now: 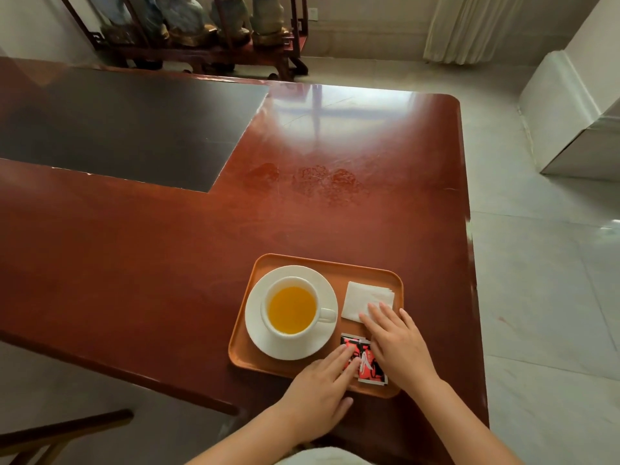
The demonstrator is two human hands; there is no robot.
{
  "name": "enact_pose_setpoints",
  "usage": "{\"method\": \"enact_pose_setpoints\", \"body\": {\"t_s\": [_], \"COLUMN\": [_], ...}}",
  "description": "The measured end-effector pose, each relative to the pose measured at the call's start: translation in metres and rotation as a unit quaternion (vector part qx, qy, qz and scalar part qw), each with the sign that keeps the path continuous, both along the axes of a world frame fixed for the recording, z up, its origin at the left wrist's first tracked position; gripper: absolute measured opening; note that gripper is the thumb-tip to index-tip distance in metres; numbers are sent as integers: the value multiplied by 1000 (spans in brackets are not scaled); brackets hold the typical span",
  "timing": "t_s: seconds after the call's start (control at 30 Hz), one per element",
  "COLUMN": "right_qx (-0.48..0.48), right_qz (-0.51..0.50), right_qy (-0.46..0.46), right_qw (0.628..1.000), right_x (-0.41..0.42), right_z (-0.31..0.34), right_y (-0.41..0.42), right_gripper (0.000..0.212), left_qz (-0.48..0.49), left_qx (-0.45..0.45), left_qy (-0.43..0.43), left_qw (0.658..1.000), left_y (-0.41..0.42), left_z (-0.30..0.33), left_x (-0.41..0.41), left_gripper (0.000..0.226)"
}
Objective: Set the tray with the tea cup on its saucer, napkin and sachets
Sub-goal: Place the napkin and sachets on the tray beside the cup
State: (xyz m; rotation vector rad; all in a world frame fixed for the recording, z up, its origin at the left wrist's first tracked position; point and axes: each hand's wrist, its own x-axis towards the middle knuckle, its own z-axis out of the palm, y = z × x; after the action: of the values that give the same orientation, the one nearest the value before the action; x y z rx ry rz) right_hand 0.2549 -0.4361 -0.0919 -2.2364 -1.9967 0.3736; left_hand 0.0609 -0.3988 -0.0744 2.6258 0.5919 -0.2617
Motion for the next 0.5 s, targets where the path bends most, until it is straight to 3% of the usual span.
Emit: {"method": "enact_pose_setpoints", "body": {"t_s": [0.23,0.5], "right_qx": [13,60], "right_qz": [25,-12], "right_qy": [2,23], "right_qw": [1000,998], "right_x": [9,5], "right_z": [3,3], "right_y": [3,-6], "right_gripper": [46,47], "left_qz": [9,4], "left_qx": [15,17], "left_qy": [42,50], "left_qw": [999,999], "left_y": [-4,-5], "left_z": [0,-2], "left_x": [2,1], "left_gripper": [60,62]}}
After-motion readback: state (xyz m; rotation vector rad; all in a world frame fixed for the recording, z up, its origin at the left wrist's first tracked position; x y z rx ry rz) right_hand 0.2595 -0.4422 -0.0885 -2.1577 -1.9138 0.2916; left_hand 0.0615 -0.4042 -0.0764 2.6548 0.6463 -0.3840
